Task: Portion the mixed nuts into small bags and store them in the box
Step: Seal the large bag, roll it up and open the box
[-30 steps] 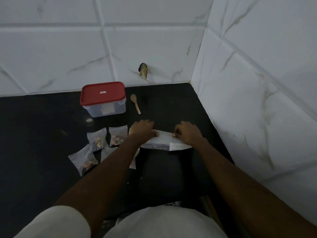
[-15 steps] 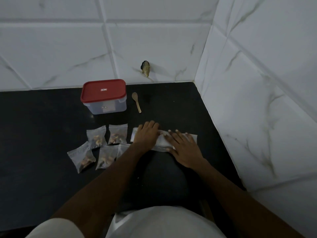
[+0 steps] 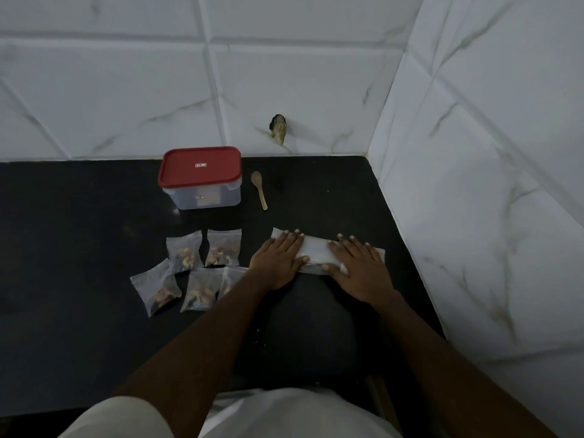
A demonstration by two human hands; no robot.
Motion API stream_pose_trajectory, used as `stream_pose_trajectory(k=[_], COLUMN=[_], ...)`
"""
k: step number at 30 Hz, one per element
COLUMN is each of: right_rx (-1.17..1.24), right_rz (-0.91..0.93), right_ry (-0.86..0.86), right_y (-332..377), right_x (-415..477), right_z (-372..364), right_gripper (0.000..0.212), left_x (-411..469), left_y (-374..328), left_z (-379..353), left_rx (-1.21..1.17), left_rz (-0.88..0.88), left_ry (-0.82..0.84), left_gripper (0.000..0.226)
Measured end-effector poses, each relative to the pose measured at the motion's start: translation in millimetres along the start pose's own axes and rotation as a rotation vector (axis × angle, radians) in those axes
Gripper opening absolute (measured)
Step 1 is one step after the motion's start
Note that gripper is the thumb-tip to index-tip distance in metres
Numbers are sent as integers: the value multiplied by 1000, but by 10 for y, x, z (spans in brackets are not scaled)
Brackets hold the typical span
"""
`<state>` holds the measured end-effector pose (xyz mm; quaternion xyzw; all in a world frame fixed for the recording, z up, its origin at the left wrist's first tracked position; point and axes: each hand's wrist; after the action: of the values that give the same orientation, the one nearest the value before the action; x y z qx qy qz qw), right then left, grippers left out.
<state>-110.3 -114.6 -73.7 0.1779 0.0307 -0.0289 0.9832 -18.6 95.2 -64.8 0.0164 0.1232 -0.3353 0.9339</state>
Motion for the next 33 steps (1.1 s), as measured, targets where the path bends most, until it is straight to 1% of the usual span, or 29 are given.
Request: stream_pose_trajectory(k=[2,5,8,10,11,14,16,19,21,22,24,27,29,31,33], right_rx=[22,45,48,58,65,113,144,152,177,190,190,111,92,91,50], right_rz=[4,46,103,129,143,165,162,168,212,249,305,303,303,303,290], right_ry=[-26,-41,-80,-75,-78,-93,-99,-152,-202,-236,-316,-335,-318,-254,-170], right_y=[65,300,611,843,960,1288,1507,1833,2046,2154,2355,2677,2860,3004,3107], right_x=[32,183,387,519,585,778,906,1107,1265,1343,1513,1711,1846,1985,2109], right_z=[45,82,81,48,23,-52,-95,-148,-165,-168,-157,-107,-89,-94,-121], right_gripper=[76,75,74,74,72,58,55,50,45,43,39,45,48,56,64], left_x=[-26,-98,-194,-280,-327,-474,-587,-733,-791,-802,-793,-703,-586,-466,-363], left_y=[-1,125,388,617,743,1130,1395,1795,2034,2149,2380,2679,2815,2877,2893], left_z=[35,91,179,243,273,346,367,383,420,443,448,406,369,321,258], left_rx=[-28,-91,-171,-219,-241,-298,-327,-370,-434,-494,-607,-663,-716,-772,-841], left_rz=[-2,32,73,102,128,228,275,334,385,425,519,572,552,499,412], left_ry=[-48,-170,-291,-345,-357,-373,-417,-488,-520,-519,-469,-400,-363,-329,-337], left_gripper=[64,62,59,56,55,54,52,51,51,54,66,85,92,96,92])
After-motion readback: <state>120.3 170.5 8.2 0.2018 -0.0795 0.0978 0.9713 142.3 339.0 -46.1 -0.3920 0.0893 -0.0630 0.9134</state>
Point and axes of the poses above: each hand's wrist, its own x-axis towards the middle knuckle, its own z-axis out of the back of the hand, y = z × x, and after that the axes turned 10 degrees about x, right-handed
